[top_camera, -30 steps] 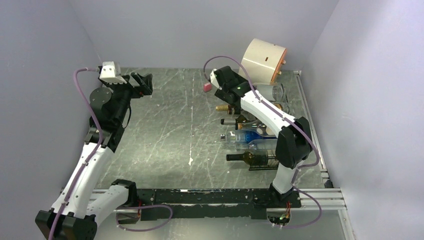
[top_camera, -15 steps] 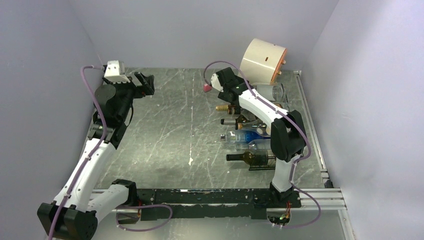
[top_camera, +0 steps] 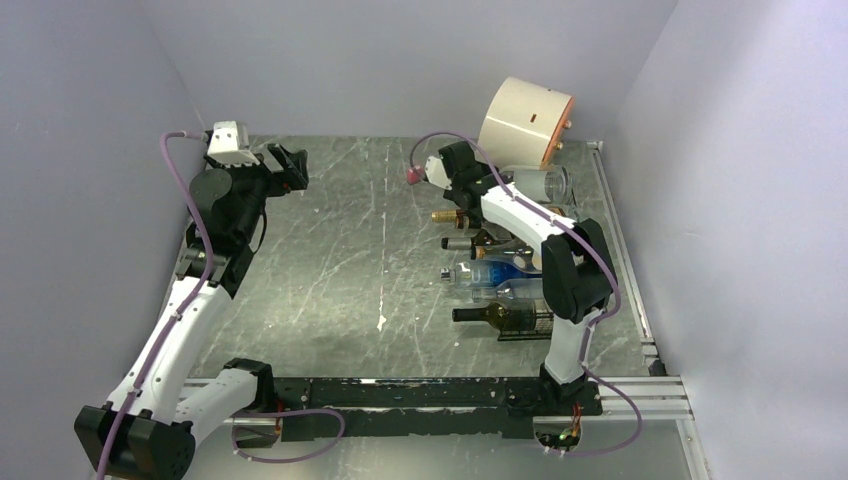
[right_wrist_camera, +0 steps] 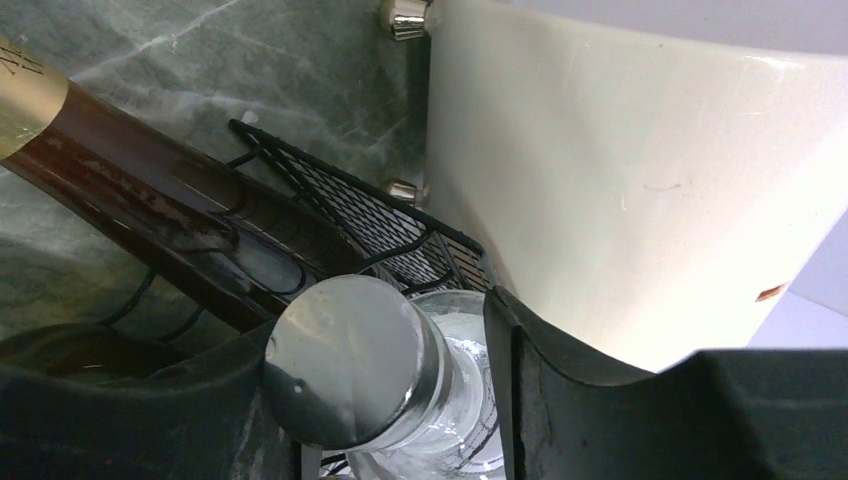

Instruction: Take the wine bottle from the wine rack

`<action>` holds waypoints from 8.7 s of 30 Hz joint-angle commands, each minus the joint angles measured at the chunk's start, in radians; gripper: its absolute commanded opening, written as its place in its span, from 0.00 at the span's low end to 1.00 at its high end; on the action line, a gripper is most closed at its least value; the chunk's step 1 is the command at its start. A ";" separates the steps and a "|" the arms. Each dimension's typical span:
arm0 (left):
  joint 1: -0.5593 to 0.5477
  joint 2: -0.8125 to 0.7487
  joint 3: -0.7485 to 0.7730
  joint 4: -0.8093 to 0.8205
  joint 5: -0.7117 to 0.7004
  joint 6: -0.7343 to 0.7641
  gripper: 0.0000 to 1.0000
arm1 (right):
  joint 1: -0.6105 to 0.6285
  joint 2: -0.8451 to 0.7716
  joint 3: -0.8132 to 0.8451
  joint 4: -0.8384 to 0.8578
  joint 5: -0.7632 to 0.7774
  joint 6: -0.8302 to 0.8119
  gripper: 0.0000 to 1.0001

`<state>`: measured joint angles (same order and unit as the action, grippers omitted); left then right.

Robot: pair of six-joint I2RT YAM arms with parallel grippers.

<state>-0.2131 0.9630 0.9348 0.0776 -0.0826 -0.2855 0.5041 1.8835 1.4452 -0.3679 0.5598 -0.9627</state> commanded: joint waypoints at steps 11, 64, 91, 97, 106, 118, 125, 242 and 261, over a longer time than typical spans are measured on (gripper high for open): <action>-0.004 0.017 0.010 0.018 0.001 -0.013 0.96 | 0.059 -0.137 0.023 0.014 -0.013 0.010 0.12; -0.002 -0.080 0.096 -0.114 -0.274 0.034 1.00 | 0.229 -0.031 0.418 0.465 -0.487 0.983 0.00; -0.060 -0.090 0.078 -0.091 -0.263 0.100 0.98 | 0.270 0.519 0.929 0.205 -0.517 1.057 0.13; -0.060 -0.080 0.073 -0.089 -0.267 0.097 0.98 | 0.282 0.501 0.940 0.183 -0.533 1.031 0.69; -0.060 -0.075 0.031 -0.045 -0.324 0.100 0.98 | 0.280 0.270 0.915 0.127 -0.571 0.940 1.00; -0.054 -0.026 0.046 -0.062 -0.214 0.061 0.98 | 0.278 -0.462 0.119 -0.014 -0.444 0.636 1.00; 0.003 -0.022 0.030 -0.018 -0.093 0.067 0.98 | 0.277 -0.635 0.090 -0.281 -0.374 0.552 1.00; -0.051 -0.318 -0.216 0.072 -0.127 0.171 0.93 | 0.256 -0.553 0.180 -0.178 -0.112 0.308 0.00; -0.042 -0.318 -0.213 0.058 -0.173 0.154 0.93 | 0.307 -0.539 0.126 0.229 -0.620 0.844 0.00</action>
<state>-0.2642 0.6525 0.7120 0.1287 -0.2260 -0.1207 0.7715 1.3186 1.5681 -0.4454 0.0326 -0.2588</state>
